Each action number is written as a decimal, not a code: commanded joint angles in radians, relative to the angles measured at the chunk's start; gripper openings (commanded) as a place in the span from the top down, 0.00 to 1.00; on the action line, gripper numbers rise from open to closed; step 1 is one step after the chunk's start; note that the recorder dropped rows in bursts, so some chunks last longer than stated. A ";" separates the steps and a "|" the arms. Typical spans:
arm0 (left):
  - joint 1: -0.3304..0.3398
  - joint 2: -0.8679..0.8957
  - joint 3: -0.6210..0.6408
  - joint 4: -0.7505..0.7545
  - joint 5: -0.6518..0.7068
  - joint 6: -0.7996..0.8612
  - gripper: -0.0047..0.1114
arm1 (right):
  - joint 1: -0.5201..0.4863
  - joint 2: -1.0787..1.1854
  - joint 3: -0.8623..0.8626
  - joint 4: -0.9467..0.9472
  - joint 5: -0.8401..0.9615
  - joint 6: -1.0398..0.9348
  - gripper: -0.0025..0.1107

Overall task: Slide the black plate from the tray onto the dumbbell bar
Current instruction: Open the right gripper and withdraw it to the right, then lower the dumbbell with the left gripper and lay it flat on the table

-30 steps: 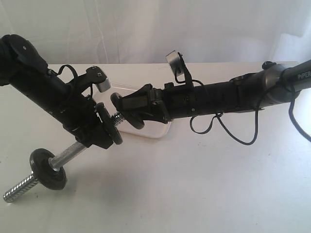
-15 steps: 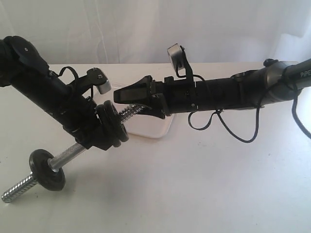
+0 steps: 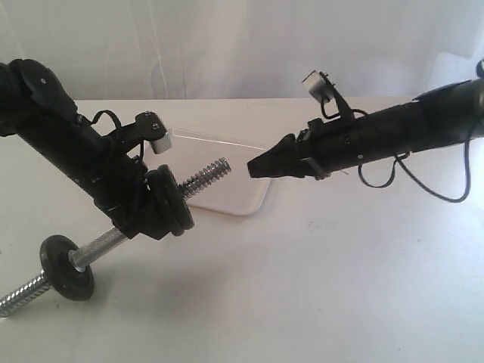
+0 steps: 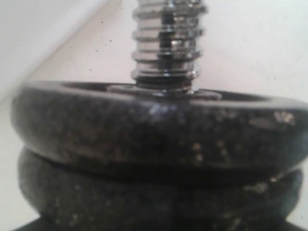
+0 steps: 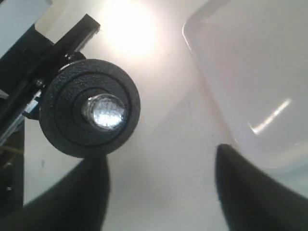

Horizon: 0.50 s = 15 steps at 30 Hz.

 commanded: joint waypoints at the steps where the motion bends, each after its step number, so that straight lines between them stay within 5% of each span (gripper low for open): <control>1: 0.001 -0.054 -0.026 -0.080 0.039 -0.003 0.96 | -0.043 -0.083 -0.028 -0.238 -0.078 0.116 0.91; 2: 0.001 -0.054 -0.026 -0.073 0.038 -0.003 0.96 | -0.043 -0.098 -0.032 -0.319 -0.116 0.156 0.98; 9: 0.001 -0.054 -0.026 -0.049 0.039 -0.014 0.96 | -0.039 -0.128 -0.067 -1.156 -0.228 0.842 0.98; 15: 0.001 -0.054 -0.026 -0.031 0.039 -0.035 0.96 | -0.042 -0.137 -0.080 -1.475 -0.232 1.309 0.98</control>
